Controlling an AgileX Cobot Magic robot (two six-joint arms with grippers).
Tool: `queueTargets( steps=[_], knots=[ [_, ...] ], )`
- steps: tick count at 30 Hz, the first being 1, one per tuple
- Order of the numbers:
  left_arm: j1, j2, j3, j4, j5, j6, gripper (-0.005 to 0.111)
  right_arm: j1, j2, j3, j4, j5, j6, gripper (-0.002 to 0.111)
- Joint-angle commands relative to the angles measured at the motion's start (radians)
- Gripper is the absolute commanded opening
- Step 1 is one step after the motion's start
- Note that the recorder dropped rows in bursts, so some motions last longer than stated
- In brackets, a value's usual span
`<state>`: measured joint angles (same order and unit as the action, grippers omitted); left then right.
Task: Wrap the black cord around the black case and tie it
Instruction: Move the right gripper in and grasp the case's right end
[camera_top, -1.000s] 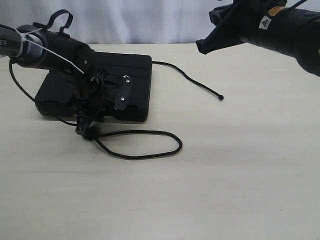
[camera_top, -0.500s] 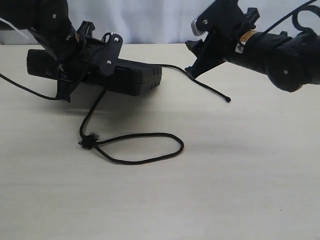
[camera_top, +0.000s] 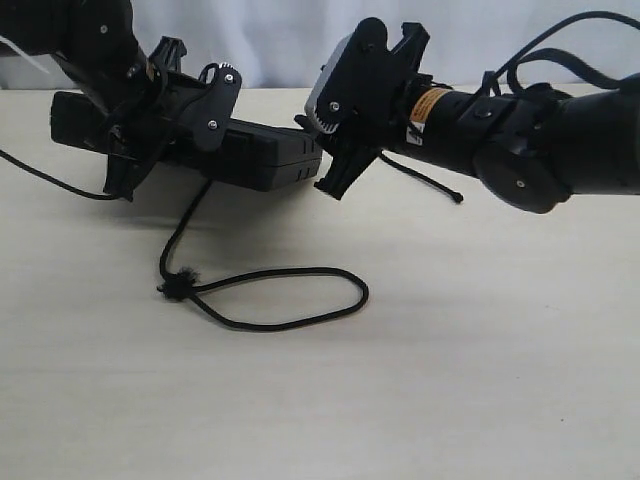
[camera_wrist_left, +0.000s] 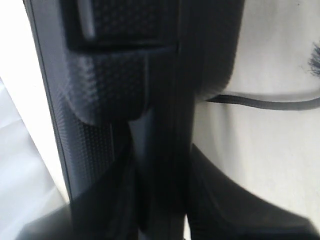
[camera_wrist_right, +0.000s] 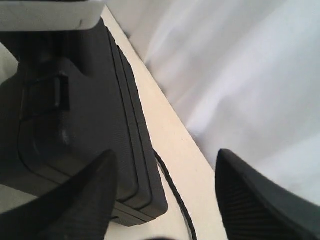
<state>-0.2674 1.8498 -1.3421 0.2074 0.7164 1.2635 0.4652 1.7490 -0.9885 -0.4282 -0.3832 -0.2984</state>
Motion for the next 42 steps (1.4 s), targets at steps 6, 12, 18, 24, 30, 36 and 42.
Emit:
queueTargets(
  steps=[6,12,18,24,30,36,42],
  knots=[
    [0.000,-0.022,-0.008,0.010,-0.018,-0.004,0.000,0.002,-0.001,-0.004,-0.007,0.002,0.045,0.057],
    [0.000,-0.022,-0.008,0.010,-0.018,-0.004,0.000,0.002,-0.001,-0.004,-0.007,0.046,-0.083,0.102],
    [0.000,-0.022,-0.008,0.010,-0.028,-0.004,0.000,0.002,0.030,-0.004,-0.007,0.156,-0.083,0.110],
    [0.000,-0.022,-0.008,0.010,-0.021,-0.004,0.000,0.002,0.171,-0.004,-0.009,-0.066,-0.054,0.110],
    [0.000,-0.022,-0.008,0.010,-0.039,-0.004,0.000,0.002,0.263,-0.004,-0.207,-0.255,-0.060,0.110],
    [0.000,-0.022,-0.008,0.008,-0.033,-0.004,0.000,-0.002,0.375,-0.085,-0.075,-0.322,-0.159,0.110],
    [0.000,-0.022,-0.008,0.004,-0.029,-0.004,0.000,-0.002,0.424,-0.167,-0.103,-0.320,-0.213,0.110]
  ],
)
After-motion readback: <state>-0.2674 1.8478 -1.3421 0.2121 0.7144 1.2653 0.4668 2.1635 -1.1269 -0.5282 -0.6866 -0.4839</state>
